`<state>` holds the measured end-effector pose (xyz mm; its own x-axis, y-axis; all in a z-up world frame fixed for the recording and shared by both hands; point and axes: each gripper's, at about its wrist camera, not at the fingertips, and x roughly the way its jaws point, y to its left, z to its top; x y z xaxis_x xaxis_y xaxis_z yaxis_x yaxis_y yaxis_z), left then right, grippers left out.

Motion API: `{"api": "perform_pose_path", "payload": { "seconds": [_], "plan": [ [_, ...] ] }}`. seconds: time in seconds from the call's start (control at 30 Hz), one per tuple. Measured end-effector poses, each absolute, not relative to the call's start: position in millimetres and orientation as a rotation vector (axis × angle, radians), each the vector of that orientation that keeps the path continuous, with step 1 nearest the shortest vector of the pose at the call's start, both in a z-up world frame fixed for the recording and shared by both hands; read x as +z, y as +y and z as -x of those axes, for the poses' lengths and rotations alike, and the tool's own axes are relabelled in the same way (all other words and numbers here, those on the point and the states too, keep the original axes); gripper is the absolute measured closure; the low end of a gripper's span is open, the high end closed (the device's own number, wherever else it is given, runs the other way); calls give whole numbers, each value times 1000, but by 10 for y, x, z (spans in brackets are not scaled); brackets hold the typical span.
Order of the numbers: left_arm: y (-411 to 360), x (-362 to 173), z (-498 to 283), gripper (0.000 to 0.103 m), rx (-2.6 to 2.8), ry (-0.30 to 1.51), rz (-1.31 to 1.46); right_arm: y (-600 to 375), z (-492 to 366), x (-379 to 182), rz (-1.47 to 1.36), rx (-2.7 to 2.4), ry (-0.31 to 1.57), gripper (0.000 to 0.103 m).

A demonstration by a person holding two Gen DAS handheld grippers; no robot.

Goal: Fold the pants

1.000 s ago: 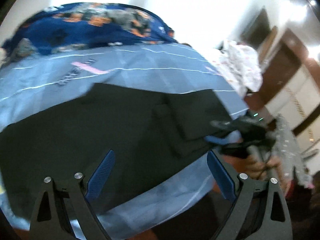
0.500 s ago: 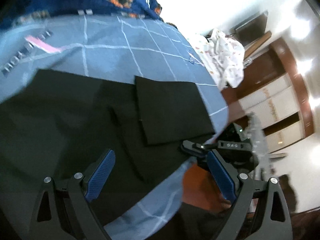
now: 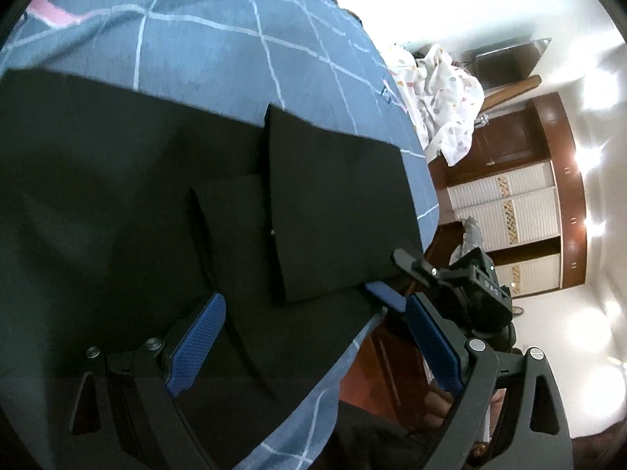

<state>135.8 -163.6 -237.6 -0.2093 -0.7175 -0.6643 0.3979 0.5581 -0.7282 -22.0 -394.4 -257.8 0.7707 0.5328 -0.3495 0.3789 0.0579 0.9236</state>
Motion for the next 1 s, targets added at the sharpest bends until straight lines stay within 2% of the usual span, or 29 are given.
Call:
{"api": "perform_pose_path", "payload": {
  "seconds": [0.1, 0.17, 0.23, 0.3, 0.63, 0.77, 1.0],
  "plan": [
    [-1590, -2385, -1358, 10, -1057, 1452, 300, -3879, 163, -2649, -1590, 162, 725, 67],
    [-1572, -2392, -1375, 10, -1058, 1456, 308, -3842, 101, -2666, -1584, 192, 720, 71],
    [-1535, -2380, -1393, 10, -1051, 1456, 322, -3833, 58, -2676, -1558, 207, 741, 93],
    [-1488, -2343, -1408, 10, -1038, 1449, 330, -3830, 31, -2704, -1544, 235, 773, 96],
    [-1157, -1973, -1333, 10, -934, 1335, 318, -3629, -44, -2579, -1430, 462, 911, 97],
    [-1228, -1926, -1229, 10, -951, 1316, 284, -3590, -16, -2724, -1419, 431, 982, 98],
    [-1574, -1968, -1066, 10, -979, 1298, 196, -3577, 47, -2682, -1419, 420, 996, 98]
  ]
}}
